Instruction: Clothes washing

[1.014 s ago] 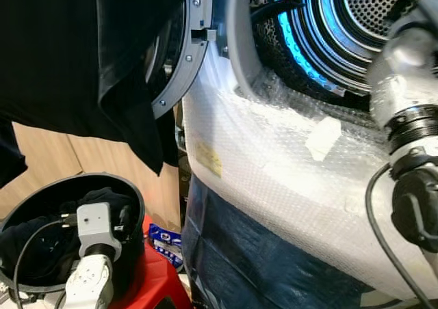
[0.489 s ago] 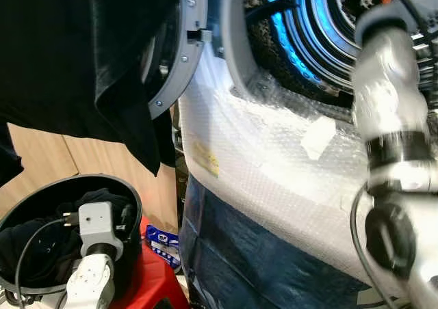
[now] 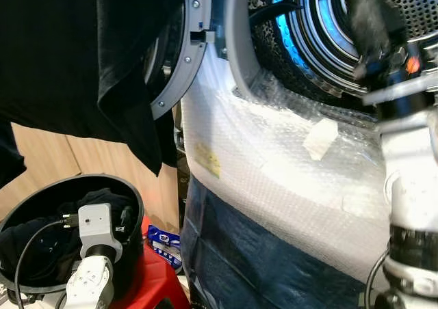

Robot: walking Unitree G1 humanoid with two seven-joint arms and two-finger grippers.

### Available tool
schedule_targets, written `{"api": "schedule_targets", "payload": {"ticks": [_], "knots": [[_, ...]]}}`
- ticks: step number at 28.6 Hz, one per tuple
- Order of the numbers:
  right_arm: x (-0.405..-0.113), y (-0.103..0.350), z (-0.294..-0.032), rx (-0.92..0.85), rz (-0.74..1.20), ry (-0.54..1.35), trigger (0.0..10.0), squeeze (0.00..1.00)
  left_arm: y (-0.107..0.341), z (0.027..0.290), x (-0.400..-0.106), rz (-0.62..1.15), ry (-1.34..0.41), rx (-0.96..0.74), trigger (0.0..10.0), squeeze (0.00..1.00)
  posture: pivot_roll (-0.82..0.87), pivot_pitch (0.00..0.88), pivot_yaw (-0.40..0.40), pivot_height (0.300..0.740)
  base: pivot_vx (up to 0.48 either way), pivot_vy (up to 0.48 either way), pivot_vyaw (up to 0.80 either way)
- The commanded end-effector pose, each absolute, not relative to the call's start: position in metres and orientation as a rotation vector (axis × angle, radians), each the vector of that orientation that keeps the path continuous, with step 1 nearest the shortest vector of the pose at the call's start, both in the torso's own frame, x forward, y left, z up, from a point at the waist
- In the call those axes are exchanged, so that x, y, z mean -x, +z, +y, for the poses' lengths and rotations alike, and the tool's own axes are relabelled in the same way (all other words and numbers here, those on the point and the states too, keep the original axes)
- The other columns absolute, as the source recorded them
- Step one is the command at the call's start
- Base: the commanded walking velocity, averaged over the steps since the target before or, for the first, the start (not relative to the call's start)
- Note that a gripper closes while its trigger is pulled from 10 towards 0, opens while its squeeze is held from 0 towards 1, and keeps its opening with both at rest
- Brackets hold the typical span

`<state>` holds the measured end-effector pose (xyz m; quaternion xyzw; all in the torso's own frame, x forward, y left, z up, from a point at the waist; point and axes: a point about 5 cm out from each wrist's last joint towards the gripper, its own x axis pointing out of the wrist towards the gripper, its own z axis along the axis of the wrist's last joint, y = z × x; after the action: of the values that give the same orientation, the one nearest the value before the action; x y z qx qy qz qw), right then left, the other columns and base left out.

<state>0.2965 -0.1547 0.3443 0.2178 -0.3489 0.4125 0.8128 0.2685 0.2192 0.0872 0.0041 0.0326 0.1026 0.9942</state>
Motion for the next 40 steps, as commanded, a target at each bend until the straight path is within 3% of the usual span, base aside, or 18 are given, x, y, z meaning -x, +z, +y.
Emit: {"api": "schedule_targets", "payload": {"ticks": [1,6,12,13,16,19,29,32,40], "knots": [[-0.279,0.350,-0.145,-0.496,-0.753,1.018,10.0,0.00,0.087,0.219,-0.270,0.062,0.199,-0.007,10.0,0.00,-0.01,0.000,-0.028,0.740,0.000,0.000,0.00],[-0.231,0.327,-0.113,-0.581,-0.629,1.397,10.0,0.00,0.089,0.223,-0.269,0.050,0.217,-0.012,10.0,0.00,-0.01,0.000,-0.036,0.740,0.000,0.000,0.00],[-0.225,0.312,-0.105,-0.607,-0.554,1.437,10.0,0.00,0.090,0.225,-0.269,0.044,0.228,-0.010,10.0,0.00,-0.01,0.000,-0.037,0.740,0.000,0.000,0.00],[-0.222,0.291,-0.097,-0.605,-0.455,1.451,10.0,0.00,0.091,0.227,-0.269,0.037,0.238,-0.012,10.0,0.00,-0.01,0.000,-0.044,0.740,0.000,0.000,0.00],[-0.229,0.176,-0.092,-0.483,-0.027,1.281,10.0,0.00,0.099,0.234,-0.264,0.002,0.280,-0.006,10.0,0.00,0.00,0.000,-0.051,0.740,0.000,0.000,0.00],[-0.230,0.125,-0.109,-0.456,0.169,1.172,10.0,0.00,0.103,0.241,-0.260,-0.018,0.310,-0.016,10.0,0.00,0.01,0.000,-0.053,0.740,0.000,0.000,0.00],[-0.239,0.036,-0.143,-0.324,0.478,0.763,10.0,0.00,0.105,0.245,-0.259,-0.027,0.326,-0.019,10.0,0.00,0.01,0.000,-0.052,0.740,0.000,0.000,0.00],[-0.231,-0.026,-0.174,-0.193,0.684,0.416,10.0,0.00,0.114,0.247,-0.258,-0.061,0.344,-0.031,10.0,0.00,0.02,0.001,-0.047,0.740,0.000,0.000,0.00],[-0.208,-0.060,-0.187,-0.164,0.834,0.210,10.0,0.00,0.129,0.253,-0.257,-0.117,0.363,-0.061,10.0,0.00,0.04,0.004,-0.044,0.740,0.000,0.000,0.00]]}}
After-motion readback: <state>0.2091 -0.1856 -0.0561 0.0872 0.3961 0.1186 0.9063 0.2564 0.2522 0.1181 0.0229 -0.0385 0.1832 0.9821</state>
